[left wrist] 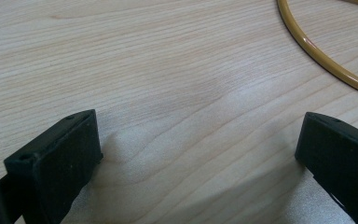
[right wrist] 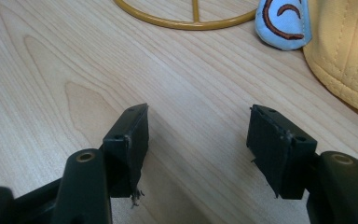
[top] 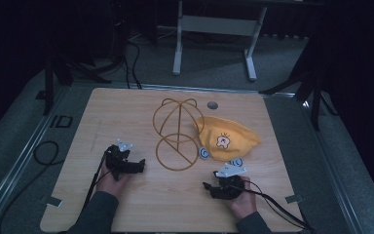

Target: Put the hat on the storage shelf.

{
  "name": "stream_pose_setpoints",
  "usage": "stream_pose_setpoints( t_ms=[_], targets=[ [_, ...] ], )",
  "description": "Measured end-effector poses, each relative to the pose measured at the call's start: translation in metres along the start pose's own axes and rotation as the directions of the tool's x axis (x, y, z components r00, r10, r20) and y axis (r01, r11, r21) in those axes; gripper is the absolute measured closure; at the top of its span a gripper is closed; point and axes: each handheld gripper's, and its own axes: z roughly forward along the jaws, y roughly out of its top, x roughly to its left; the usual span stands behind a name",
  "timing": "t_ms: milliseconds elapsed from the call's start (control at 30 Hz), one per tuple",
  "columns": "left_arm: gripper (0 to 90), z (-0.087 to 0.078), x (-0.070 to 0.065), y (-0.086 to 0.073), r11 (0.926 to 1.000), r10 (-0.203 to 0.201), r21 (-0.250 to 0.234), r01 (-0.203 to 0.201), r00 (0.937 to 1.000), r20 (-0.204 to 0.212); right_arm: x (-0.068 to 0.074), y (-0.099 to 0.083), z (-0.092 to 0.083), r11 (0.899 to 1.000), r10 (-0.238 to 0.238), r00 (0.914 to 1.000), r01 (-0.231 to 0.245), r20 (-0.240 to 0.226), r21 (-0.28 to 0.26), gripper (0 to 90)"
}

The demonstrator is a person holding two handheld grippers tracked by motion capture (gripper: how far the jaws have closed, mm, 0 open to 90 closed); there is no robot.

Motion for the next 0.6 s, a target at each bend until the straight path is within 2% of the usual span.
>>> stream_pose_setpoints(
  t_ms=[400, 533, 600],
  targets=[
    [0.1, 0.0000, 0.0000, 0.0000, 1.0000, 0.000, 0.000, 0.000, 1.0000, 0.000, -0.0006, 0.0004, -0.0005, 1.000, 0.000, 1.0000, 0.000, -0.002, 0.005, 40.1],
    [0.1, 0.0000, 0.0001, 0.0000, 1.0000, 0.000, 0.000, 0.000, 1.0000, 0.001, -0.0035, 0.0022, -0.0019, 1.000, -0.011, 0.9999, 0.011, -0.011, 0.024, 44.6],
    [0.1, 0.0000, 0.0000, 0.0000, 1.0000, 0.000, 0.000, 0.000, 1.0000, 0.001, -0.0075, 0.0048, -0.0044, 0.998, -0.020, 0.9994, 0.022, -0.029, 0.055, 51.0]
  ],
)
